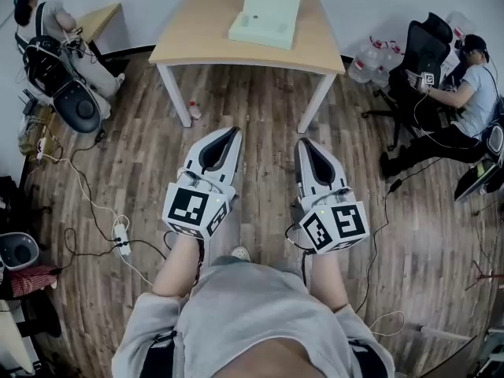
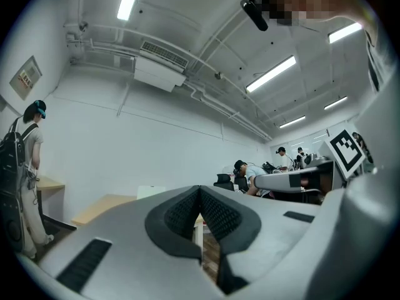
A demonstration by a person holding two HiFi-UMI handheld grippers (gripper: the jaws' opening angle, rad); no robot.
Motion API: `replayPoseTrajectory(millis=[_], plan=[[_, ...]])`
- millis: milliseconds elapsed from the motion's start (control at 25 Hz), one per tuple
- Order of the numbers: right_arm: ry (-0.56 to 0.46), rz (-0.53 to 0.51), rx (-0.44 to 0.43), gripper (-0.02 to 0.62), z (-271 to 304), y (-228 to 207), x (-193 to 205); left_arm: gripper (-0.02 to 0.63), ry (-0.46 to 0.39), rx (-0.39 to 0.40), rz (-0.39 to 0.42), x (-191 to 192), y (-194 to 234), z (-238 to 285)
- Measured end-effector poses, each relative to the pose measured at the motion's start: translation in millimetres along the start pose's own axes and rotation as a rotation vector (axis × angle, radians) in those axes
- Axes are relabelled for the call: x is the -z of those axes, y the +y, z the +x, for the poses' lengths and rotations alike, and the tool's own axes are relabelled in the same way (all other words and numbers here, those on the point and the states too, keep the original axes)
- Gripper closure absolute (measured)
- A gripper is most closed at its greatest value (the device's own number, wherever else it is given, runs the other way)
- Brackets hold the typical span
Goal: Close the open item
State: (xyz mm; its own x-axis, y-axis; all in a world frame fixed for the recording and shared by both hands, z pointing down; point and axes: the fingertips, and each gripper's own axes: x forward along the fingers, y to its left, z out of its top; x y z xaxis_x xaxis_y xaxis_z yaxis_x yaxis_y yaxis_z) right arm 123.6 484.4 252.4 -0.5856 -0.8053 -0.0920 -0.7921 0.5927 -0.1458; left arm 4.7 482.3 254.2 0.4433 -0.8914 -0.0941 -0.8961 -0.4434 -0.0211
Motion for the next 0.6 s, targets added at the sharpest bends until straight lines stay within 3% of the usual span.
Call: replayPoseTrajectory(millis=[600], plan=[[0.033, -0.016, 0.029, 0.586, 73, -46, 10, 0.594, 0.006, 0.009, -0.043, 20, 48, 73]])
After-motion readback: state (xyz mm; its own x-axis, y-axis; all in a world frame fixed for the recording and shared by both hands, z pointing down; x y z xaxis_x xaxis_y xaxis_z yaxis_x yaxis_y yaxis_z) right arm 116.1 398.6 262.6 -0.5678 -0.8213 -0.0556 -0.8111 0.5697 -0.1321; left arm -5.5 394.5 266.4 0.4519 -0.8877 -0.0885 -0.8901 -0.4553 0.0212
